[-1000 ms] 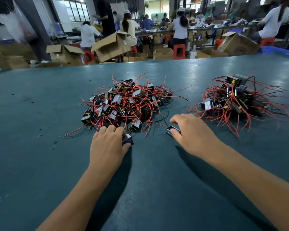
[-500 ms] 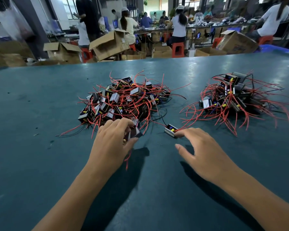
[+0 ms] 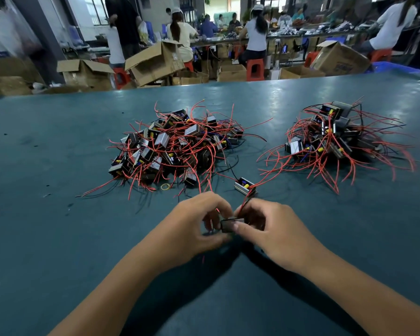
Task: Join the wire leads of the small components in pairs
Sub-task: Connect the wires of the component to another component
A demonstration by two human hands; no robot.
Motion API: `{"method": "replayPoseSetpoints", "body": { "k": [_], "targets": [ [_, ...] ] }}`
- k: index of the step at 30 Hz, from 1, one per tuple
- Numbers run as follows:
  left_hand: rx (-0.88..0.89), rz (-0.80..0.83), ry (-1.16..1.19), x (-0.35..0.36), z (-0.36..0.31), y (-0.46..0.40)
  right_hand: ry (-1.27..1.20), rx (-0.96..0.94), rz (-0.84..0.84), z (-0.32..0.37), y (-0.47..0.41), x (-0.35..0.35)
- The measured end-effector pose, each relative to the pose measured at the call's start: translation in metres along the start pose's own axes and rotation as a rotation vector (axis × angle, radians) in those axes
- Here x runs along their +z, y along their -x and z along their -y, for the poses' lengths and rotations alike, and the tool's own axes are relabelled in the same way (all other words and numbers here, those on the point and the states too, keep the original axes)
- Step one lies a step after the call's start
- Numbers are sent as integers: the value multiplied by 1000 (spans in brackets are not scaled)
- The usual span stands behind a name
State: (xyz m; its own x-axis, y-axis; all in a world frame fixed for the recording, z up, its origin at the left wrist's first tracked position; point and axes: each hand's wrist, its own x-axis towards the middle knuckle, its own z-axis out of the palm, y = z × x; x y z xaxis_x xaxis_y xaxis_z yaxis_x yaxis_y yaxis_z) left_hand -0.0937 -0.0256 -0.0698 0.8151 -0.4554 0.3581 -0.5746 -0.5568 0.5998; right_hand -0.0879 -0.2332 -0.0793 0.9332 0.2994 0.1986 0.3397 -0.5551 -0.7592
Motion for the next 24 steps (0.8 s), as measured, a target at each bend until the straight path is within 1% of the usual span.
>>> {"method": "replayPoseSetpoints", "body": {
  "k": [2, 4, 5, 7, 9, 11, 13, 19, 22, 24],
  "targets": [
    [-31, -70, 33, -10, 4, 0, 0, 18, 34, -6, -2, -8],
    [-93, -135, -65, -21, 13, 1, 46, 11, 91, -9, -4, -15],
    [-141, -117, -144, -25, 18, 2, 74, 5, 110, -11, -5, -18],
    [-219, 7, -298, -27, 26, 3, 106, 1, 131, -12, -5, -20],
    [-213, 119, -381, -21, 29, 2, 120, -8, 139, -13, -6, -20],
    [-182, 148, -437, -12, 31, 0, 130, -25, 140, -12, -7, -19],
    [-178, 110, -475, -7, 33, -2, 151, -32, 135, -11, -7, -20],
    [-147, 33, -487, -5, 36, -2, 178, -31, 144, -14, -9, -27],
    [-120, -13, -421, -12, 33, 0, 179, -33, 133, -18, -10, -33],
    [-113, -2, -349, -21, 33, 1, 163, -31, 94, -20, -11, -36]
  ]
}}
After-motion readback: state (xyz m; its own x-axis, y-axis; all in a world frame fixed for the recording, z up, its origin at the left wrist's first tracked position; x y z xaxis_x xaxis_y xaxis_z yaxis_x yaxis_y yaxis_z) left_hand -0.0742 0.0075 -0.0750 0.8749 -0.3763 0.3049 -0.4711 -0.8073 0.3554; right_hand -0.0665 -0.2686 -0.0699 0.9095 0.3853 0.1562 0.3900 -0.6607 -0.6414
